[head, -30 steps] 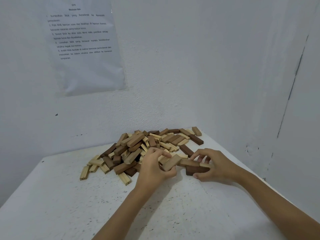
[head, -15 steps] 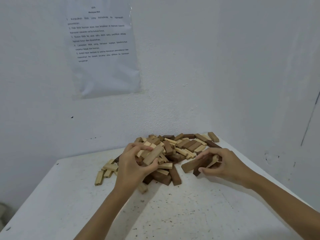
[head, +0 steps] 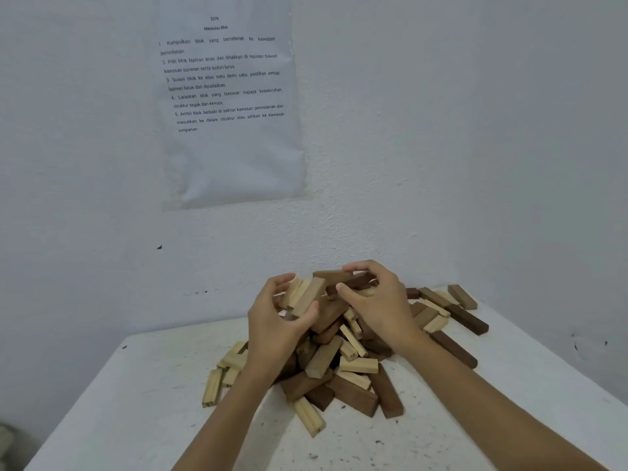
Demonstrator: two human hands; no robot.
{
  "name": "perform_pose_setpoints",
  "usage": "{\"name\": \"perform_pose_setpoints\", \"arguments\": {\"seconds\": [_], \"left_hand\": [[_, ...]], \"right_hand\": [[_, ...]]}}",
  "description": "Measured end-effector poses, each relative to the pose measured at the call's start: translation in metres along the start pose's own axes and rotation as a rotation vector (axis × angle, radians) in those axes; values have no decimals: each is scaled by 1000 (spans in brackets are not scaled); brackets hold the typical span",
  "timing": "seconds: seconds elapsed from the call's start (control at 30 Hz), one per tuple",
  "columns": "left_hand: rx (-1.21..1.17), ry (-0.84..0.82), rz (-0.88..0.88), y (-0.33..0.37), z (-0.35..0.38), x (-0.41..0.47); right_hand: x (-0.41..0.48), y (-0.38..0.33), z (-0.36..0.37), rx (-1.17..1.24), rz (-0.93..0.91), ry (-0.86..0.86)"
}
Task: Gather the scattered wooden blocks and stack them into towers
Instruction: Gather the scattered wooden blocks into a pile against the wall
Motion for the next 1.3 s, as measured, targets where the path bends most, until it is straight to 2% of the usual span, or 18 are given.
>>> {"name": "perform_pose_setpoints", "arguments": {"seconds": [0.27, 0.53, 0.67, 0.77, 0.97, 1.1, 1.17, 1.3], "left_hand": [[67, -244, -73, -17, 24, -11], [58, -321, -131, -20, 29, -11], [1, -263, -162, -16, 24, -11], [-19, -230, -133, -10, 20, -9], [68, -216, 29, 13, 21, -6], [168, -293, 187, 43, 38, -9], [223, -346, 249, 58, 54, -11], [253, -470, 278, 72, 101, -5]], "right_hand": [[-4, 14, 32, -99, -1, -97], [-8, 17, 37, 6, 49, -193], [-10, 13, 34, 55, 69, -240], [-7, 8, 26, 75, 77, -205], [9, -27, -30, 64, 24, -99], [14, -20, -92, -96, -4, -48], [16, 1, -124, -199, 46, -13], [28, 54, -175, -232, 233, 62]]}}
Point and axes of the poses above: each hand's wrist, its own x-axis towards the middle knuckle, its own z-axis out of the palm, y = z × x, the point moved 6 cm from there along x, towards the middle knuckle, and after that the axes turned 10 degrees about z, right-handed, at the moved point
